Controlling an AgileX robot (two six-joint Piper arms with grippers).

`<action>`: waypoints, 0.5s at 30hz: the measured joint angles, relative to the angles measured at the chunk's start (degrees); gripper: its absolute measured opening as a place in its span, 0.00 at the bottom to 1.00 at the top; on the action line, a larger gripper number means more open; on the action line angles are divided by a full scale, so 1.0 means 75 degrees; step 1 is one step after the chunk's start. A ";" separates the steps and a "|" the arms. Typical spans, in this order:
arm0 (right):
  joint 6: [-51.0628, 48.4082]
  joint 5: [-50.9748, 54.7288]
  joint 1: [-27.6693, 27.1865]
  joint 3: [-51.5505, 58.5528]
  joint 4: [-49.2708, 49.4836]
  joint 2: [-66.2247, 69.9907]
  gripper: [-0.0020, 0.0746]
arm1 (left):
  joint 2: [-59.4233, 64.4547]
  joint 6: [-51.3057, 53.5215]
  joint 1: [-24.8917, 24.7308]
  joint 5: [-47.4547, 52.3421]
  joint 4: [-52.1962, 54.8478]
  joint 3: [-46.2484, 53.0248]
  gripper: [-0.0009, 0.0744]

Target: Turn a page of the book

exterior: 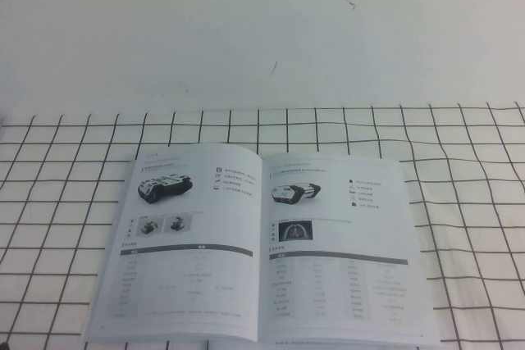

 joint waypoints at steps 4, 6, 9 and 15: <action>0.0000 0.0000 0.0000 0.0000 0.0000 0.0000 0.02 | 0.0000 -0.0031 0.0035 0.0000 0.0000 0.0000 0.01; 0.0000 0.0000 0.0000 0.0000 0.0000 0.0000 0.02 | 0.0000 -0.0031 0.0035 0.0000 0.0000 0.0000 0.01; 0.0000 0.0000 0.0000 0.0000 0.0000 0.0000 0.02 | 0.0000 0.0087 0.0035 0.0000 0.0000 0.0000 0.01; 0.0000 0.0000 0.0000 0.0000 0.0000 0.0000 0.02 | 0.0000 0.0306 0.0035 0.0000 0.0000 0.0000 0.01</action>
